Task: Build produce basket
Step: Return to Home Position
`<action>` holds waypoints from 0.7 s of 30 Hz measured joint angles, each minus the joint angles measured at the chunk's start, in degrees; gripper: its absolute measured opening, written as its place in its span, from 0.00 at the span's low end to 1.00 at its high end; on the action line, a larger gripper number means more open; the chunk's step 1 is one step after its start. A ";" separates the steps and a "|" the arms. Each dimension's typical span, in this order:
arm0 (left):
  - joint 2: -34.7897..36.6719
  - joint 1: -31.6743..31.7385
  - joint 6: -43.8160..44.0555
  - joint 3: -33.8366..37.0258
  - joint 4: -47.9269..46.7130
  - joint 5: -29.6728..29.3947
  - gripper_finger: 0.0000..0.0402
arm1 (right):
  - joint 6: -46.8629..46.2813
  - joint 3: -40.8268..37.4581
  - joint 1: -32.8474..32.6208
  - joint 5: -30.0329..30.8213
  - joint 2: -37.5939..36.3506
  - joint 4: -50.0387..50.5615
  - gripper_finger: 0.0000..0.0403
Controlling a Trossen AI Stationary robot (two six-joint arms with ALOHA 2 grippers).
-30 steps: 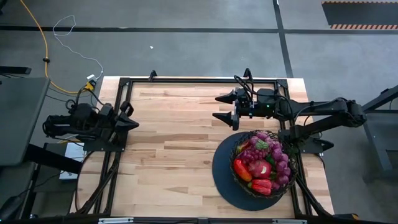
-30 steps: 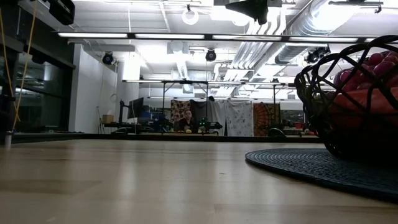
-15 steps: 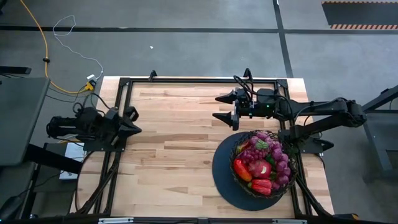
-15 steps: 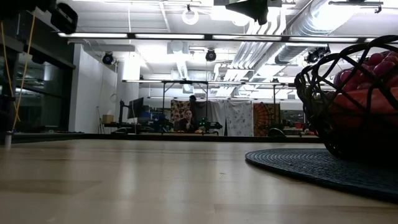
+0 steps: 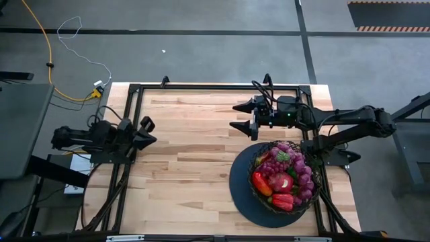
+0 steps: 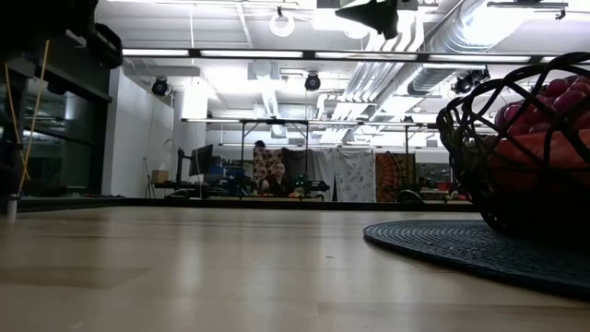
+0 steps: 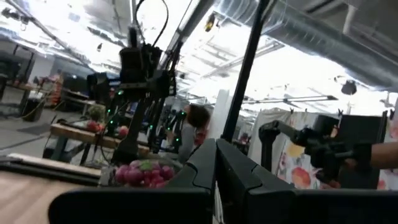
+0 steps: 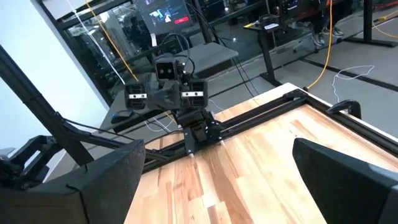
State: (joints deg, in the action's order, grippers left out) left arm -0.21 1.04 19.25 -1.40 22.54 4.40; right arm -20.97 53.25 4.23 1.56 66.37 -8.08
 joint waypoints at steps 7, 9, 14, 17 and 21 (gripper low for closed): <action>-0.04 0.07 -0.76 0.67 -2.45 -1.27 0.00 | 0.00 0.00 0.00 0.00 0.00 0.38 0.99; -0.02 0.07 -0.80 0.67 -4.07 -1.20 0.00 | 0.05 0.00 0.00 0.00 0.00 0.73 0.99; -0.02 0.07 -1.38 0.67 -14.17 -1.20 0.00 | 0.22 0.00 0.00 0.00 0.00 2.02 0.99; -0.04 0.07 -1.41 0.67 -20.33 -1.20 0.00 | 0.02 0.00 0.00 0.00 0.00 2.37 0.99; -0.63 0.07 -3.73 0.71 -21.44 -1.73 0.00 | 0.00 0.00 0.00 0.00 0.00 2.60 0.99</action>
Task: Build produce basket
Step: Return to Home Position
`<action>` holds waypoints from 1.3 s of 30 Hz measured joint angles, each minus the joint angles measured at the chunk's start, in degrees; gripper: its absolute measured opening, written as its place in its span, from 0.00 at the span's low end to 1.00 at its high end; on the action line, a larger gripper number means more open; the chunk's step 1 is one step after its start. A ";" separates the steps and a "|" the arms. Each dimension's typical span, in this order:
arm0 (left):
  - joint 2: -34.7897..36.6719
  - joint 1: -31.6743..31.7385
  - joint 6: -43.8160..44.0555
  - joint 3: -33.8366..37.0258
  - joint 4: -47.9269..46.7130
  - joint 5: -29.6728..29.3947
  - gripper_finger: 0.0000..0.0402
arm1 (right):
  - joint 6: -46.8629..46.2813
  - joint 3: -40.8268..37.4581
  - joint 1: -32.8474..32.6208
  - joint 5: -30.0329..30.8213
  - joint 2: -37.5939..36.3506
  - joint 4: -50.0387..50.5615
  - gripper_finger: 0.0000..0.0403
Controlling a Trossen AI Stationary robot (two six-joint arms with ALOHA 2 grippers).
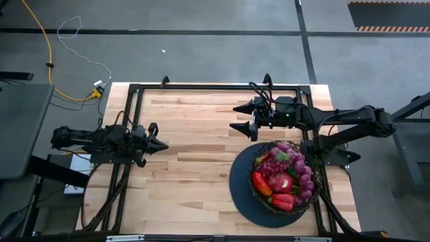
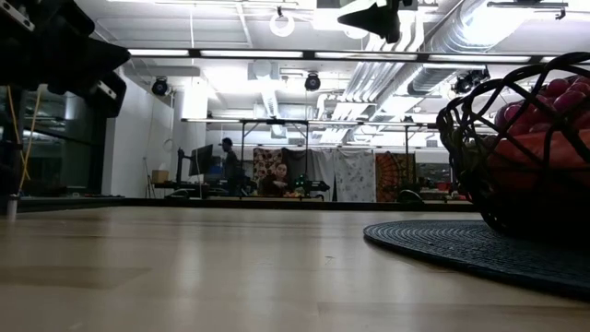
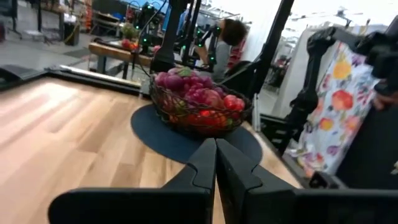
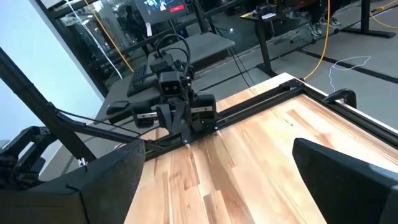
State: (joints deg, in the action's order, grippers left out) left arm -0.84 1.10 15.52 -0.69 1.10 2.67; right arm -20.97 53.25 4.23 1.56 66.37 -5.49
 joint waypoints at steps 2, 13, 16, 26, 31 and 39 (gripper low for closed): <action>-0.19 0.00 -1.67 0.00 -0.07 -0.38 0.00 | 0.00 0.00 0.00 0.00 0.00 0.16 0.99; -0.81 0.00 0.78 0.00 -0.04 -0.78 0.00 | -8.91 0.00 0.28 0.00 0.00 0.14 0.99; -0.81 0.00 0.80 0.00 -0.04 -0.77 0.00 | -8.76 0.00 0.28 -0.02 0.00 0.38 0.99; -0.81 0.00 0.80 0.00 -0.03 -0.76 0.00 | -4.29 -0.02 0.28 -2.91 -0.20 9.18 0.99; -0.81 0.00 0.80 0.00 -0.04 -0.77 0.00 | 4.34 -0.07 0.28 -3.73 -4.15 14.39 0.99; -0.81 0.00 0.81 0.00 -0.02 -0.76 0.00 | 10.04 -8.64 0.25 -3.92 -20.23 16.39 0.99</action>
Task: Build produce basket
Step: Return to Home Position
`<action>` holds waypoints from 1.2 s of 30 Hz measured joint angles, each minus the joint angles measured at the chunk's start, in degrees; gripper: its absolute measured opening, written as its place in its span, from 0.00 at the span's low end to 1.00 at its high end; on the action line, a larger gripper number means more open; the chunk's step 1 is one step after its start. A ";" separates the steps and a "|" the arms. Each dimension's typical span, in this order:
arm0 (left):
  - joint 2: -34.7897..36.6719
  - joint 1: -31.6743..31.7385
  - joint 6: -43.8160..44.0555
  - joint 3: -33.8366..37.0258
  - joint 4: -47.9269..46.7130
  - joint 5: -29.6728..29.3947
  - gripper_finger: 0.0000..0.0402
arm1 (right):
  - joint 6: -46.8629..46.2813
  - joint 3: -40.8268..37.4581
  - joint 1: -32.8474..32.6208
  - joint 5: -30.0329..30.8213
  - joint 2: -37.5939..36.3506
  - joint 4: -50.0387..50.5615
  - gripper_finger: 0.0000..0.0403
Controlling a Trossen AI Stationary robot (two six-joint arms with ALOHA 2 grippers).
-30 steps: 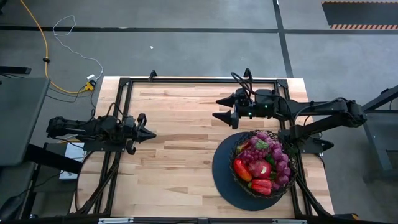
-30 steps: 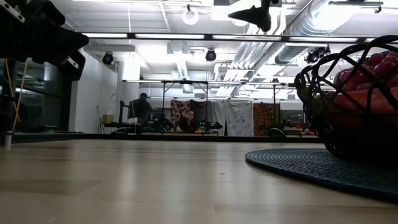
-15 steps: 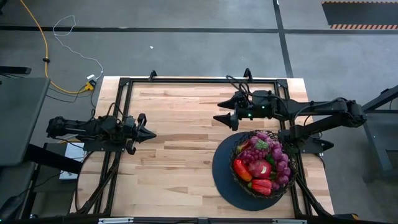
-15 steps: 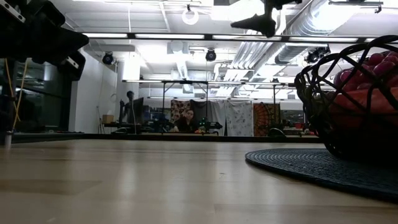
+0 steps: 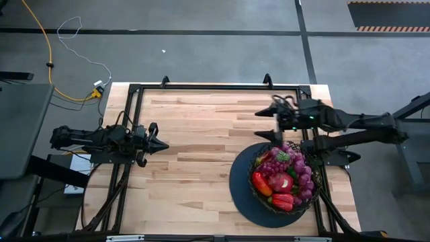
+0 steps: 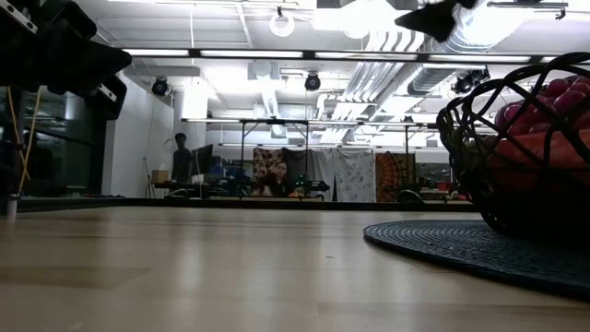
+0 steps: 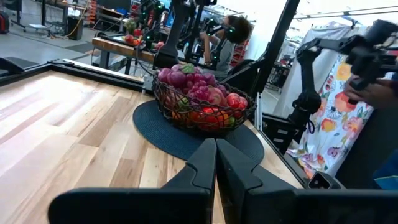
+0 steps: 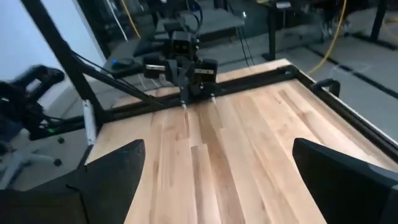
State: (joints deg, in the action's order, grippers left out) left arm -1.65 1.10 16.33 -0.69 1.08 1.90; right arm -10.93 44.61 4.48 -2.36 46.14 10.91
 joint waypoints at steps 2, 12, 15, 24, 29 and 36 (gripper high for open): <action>0.00 0.00 -0.01 -0.02 0.00 0.01 0.00 | -1.48 -4.82 -0.10 -1.09 -5.04 -2.38 0.99; 0.00 0.00 0.01 -0.02 0.00 0.01 0.00 | -8.21 -24.02 -2.06 -2.70 -20.17 -25.10 0.99; 0.00 0.00 0.01 -0.03 0.00 0.01 0.00 | -7.44 -26.62 -2.06 -3.73 -22.14 -27.57 0.97; 0.00 0.00 0.01 -0.04 0.00 0.01 0.00 | -12.48 -34.89 -2.06 -4.14 -31.71 -32.54 0.73; 0.00 0.00 0.01 -0.04 0.00 0.01 0.00 | -12.35 -35.38 -2.06 -5.28 -37.45 -25.60 0.47; 0.00 0.00 0.01 -0.04 0.00 0.01 0.00 | -10.81 -35.37 -2.04 -6.60 -46.17 -15.74 0.03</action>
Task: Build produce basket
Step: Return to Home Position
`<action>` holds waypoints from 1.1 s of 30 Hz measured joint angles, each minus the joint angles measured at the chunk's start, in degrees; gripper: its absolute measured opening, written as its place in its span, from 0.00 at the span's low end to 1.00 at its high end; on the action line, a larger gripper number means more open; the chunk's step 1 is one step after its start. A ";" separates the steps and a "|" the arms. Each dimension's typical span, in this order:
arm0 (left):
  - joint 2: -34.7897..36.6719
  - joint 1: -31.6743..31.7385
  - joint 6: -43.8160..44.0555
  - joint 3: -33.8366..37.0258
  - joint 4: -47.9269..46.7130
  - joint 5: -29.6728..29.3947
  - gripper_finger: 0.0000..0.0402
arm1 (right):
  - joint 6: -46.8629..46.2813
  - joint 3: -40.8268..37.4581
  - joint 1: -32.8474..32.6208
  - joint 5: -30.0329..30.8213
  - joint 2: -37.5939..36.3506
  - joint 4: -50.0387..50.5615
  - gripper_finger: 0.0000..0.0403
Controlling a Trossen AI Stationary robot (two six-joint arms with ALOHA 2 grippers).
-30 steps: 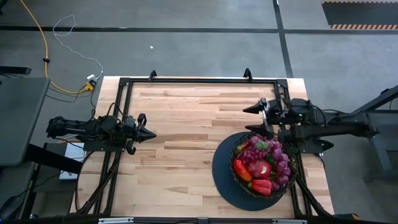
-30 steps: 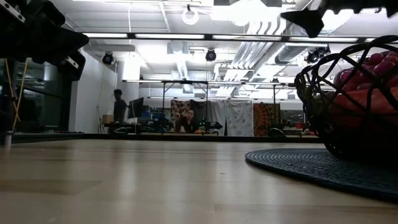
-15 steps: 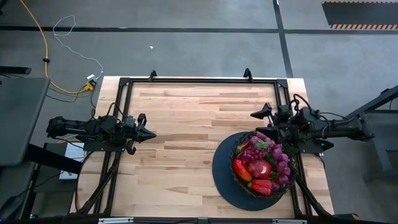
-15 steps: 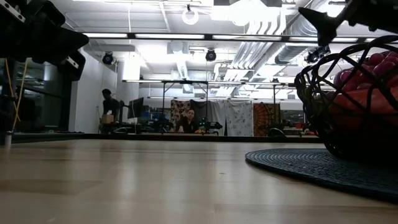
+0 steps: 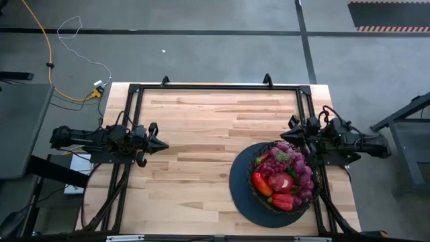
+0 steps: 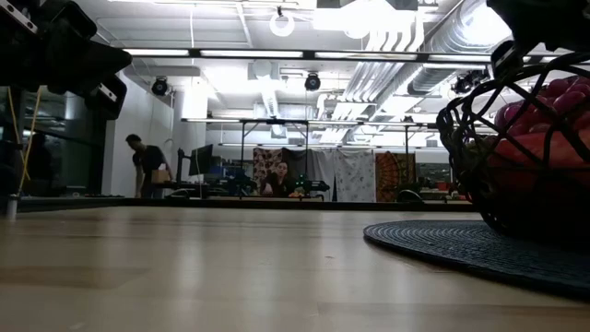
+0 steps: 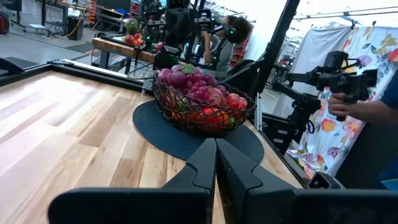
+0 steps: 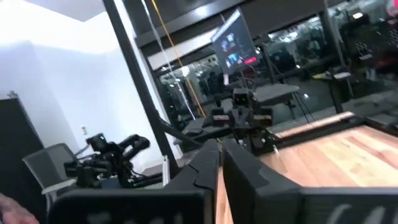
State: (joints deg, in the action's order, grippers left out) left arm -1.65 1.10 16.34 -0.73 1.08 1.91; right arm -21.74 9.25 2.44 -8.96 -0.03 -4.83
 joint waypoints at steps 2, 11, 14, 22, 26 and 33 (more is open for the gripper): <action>-0.02 0.00 0.00 0.00 0.02 0.00 0.00 | -0.25 -0.02 -0.05 -0.19 0.10 -0.52 0.05; -0.07 0.00 0.00 0.00 0.04 0.00 0.00 | 1.12 -2.83 -2.36 6.78 0.20 -3.74 0.01; -0.07 0.00 0.00 0.00 0.04 0.00 0.00 | 1.33 -5.27 -4.23 14.46 0.31 -3.51 0.00; -0.07 0.00 0.00 0.00 0.04 0.00 0.00 | 6.19 -8.67 -8.17 20.00 0.27 0.24 0.00; -0.07 -0.01 0.00 0.00 0.02 0.00 0.00 | 13.13 -8.64 -8.68 18.73 0.26 2.50 0.00; -0.07 -0.02 0.00 0.00 0.02 0.00 0.00 | 19.41 -8.64 -8.67 15.84 0.37 2.98 0.00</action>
State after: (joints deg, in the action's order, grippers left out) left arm -1.72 1.09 16.34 -0.73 1.10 1.91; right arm -2.33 0.60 -6.24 6.87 0.34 -1.85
